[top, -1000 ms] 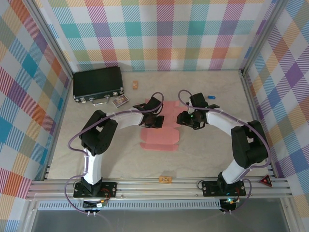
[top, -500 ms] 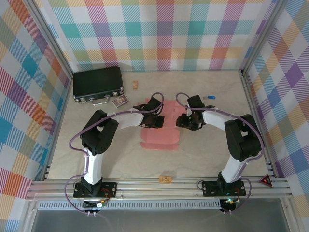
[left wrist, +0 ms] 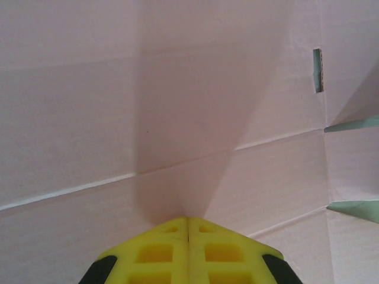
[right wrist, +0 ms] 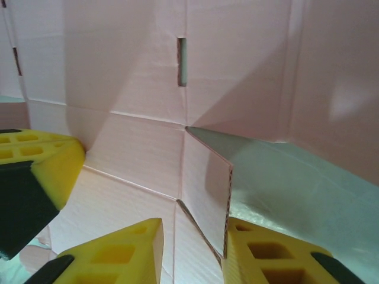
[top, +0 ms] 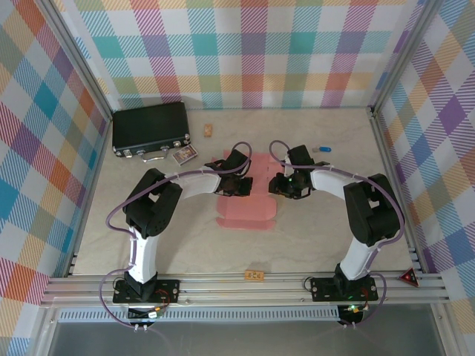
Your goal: Fold the paper box
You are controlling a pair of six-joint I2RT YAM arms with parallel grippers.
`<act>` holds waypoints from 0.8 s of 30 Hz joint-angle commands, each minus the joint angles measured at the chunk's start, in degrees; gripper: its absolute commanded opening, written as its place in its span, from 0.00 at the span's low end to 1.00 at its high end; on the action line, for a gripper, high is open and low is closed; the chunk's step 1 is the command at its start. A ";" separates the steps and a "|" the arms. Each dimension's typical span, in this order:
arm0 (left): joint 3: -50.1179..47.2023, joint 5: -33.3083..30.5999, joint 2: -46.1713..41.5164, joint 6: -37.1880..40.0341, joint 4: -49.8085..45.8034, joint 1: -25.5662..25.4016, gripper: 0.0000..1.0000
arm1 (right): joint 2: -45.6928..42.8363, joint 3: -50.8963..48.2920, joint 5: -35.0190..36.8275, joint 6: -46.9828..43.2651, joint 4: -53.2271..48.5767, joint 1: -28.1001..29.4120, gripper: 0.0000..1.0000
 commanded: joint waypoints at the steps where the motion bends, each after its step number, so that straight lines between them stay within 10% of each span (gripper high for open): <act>1: -1.51 -0.66 1.02 0.18 -3.10 -0.70 0.00 | -0.54 2.41 -3.24 -2.18 0.72 0.73 0.31; 24: -0.66 -0.06 0.23 1.85 -4.46 -0.70 0.00 | 3.25 9.46 -3.02 -5.19 -3.98 3.73 0.33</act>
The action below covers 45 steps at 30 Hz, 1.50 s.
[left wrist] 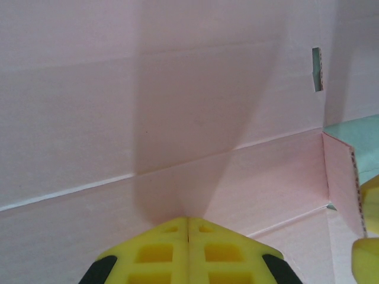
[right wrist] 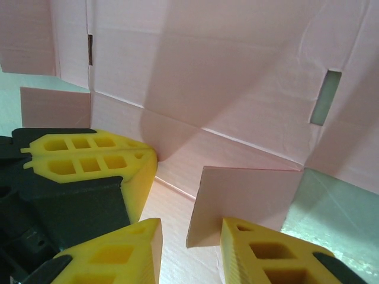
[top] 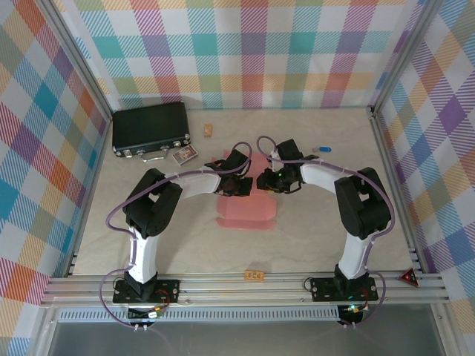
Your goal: Fold the paper box
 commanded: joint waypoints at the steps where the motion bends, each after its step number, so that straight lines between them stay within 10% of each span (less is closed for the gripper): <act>1: -0.15 -0.09 -0.13 1.66 -4.86 -0.63 0.00 | -2.68 1.99 2.25 -2.00 -3.05 0.19 0.33; 17: -0.43 -1.67 -10.57 2.34 -9.68 -0.61 0.27 | 3.30 19.88 10.57 -7.75 -16.52 -0.34 0.33; 30: -12.88 4.72 -13.13 -4.70 -1.35 -0.70 0.01 | 18.17 32.16 3.48 -10.25 -20.21 -0.34 0.26; 45: -14.96 -2.38 -11.42 -3.12 -6.24 -0.70 0.00 | 20.10 27.78 7.23 -11.60 -20.74 -0.68 0.27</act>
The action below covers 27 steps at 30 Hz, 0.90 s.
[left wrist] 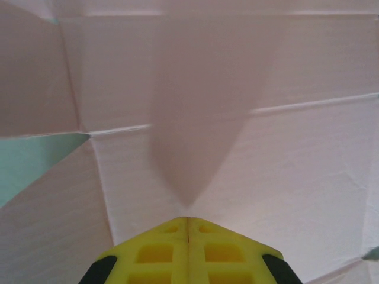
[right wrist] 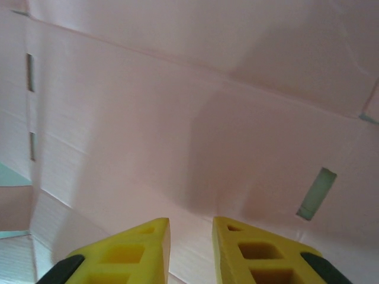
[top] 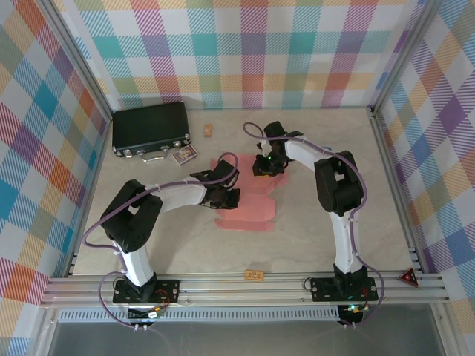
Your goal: Fold the paper box
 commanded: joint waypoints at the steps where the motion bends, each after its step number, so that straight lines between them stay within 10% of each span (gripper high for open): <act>1: -1.55 -2.89 0.99 1.36 -3.24 -0.70 0.00 | -0.26 -2.23 1.18 -1.43 -1.01 -0.41 0.27; 27: 4.08 -12.79 4.85 2.90 -8.51 -0.61 0.00 | -18.28 -23.53 1.15 4.46 7.30 -0.27 0.30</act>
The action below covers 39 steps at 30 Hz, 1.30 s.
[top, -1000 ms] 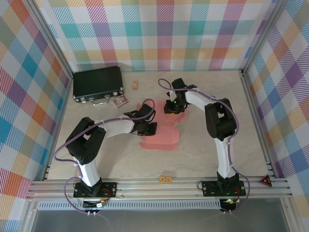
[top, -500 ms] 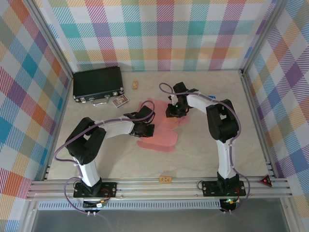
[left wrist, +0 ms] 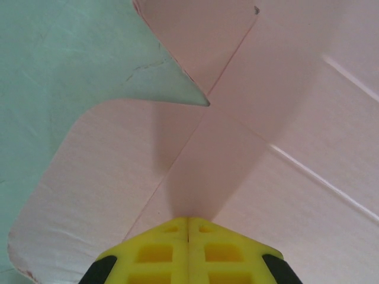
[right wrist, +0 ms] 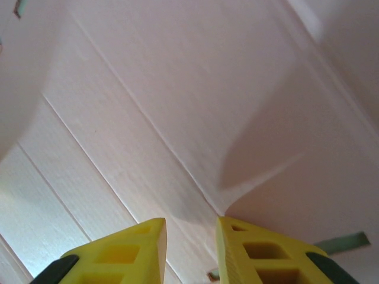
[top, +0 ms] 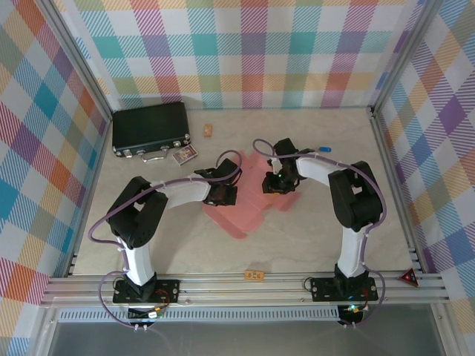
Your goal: Fold the paper box
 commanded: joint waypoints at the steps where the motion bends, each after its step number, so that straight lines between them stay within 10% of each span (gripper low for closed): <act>1: 0.35 0.34 1.09 0.83 -4.14 -0.39 0.00 | -4.33 -0.45 0.28 1.01 0.77 -0.07 0.31; 14: 2.48 12.13 -2.35 -1.39 1.44 -0.47 0.00 | -2.54 12.63 0.75 -7.37 -1.93 -6.19 0.35; 39: 7.35 15.36 7.41 -4.68 2.01 -0.48 0.00 | 12.23 23.67 -0.08 -24.64 -8.19 -10.71 0.57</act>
